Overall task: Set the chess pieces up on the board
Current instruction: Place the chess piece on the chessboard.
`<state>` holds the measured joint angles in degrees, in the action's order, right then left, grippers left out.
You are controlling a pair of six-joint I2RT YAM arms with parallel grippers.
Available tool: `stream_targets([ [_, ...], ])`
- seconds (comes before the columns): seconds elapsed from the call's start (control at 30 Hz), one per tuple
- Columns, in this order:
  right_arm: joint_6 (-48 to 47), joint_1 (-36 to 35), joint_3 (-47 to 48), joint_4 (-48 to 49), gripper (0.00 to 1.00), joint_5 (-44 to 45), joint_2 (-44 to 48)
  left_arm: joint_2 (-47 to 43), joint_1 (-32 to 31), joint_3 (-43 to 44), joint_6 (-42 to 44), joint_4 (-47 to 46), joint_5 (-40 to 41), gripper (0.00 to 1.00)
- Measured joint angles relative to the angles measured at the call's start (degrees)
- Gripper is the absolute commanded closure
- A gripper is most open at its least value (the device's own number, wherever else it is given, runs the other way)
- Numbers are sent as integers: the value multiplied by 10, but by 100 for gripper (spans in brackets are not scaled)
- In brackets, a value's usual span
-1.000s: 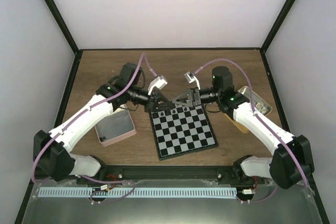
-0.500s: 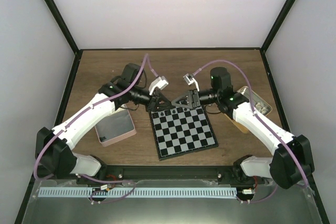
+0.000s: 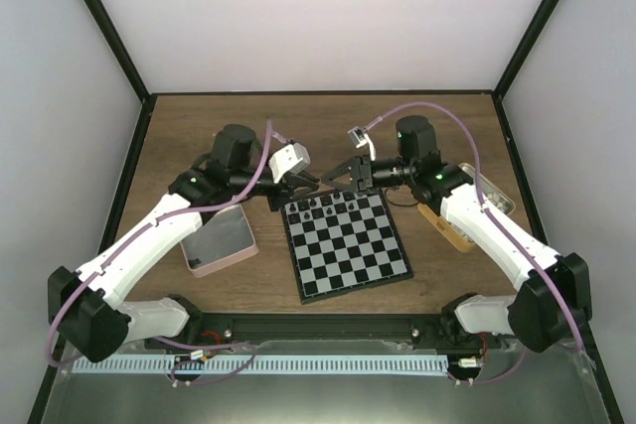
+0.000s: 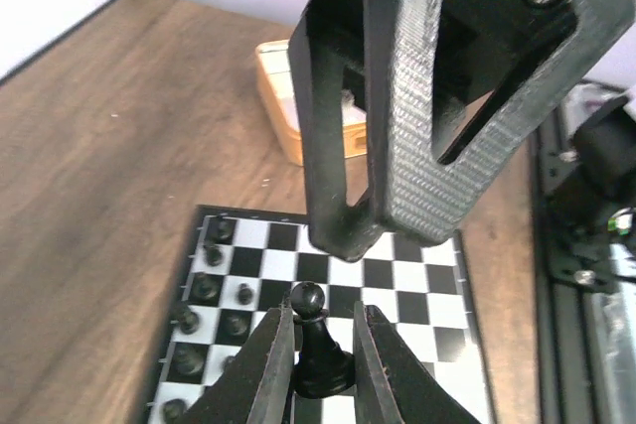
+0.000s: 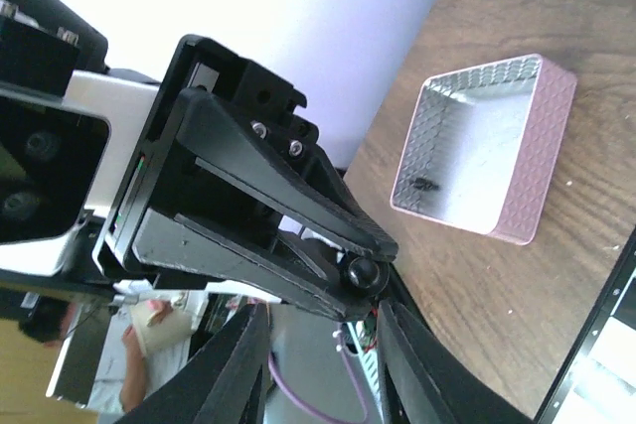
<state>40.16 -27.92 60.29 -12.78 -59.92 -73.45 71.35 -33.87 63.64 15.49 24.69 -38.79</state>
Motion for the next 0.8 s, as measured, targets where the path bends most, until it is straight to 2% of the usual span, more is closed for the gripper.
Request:
stream_targets([
  [0.23, 22, 0, -5, 35, 65, 41, -1, -4, -3, -13, 60, -31, 55, 86],
  [0.53, 23, -4, -6, 54, 66, 52, -26, -17, -4, -31, 129, -48, 51, 87],
  [0.8, 17, -11, -6, 55, 70, 49, -44, -22, -6, -42, 150, -57, 51, 86],
])
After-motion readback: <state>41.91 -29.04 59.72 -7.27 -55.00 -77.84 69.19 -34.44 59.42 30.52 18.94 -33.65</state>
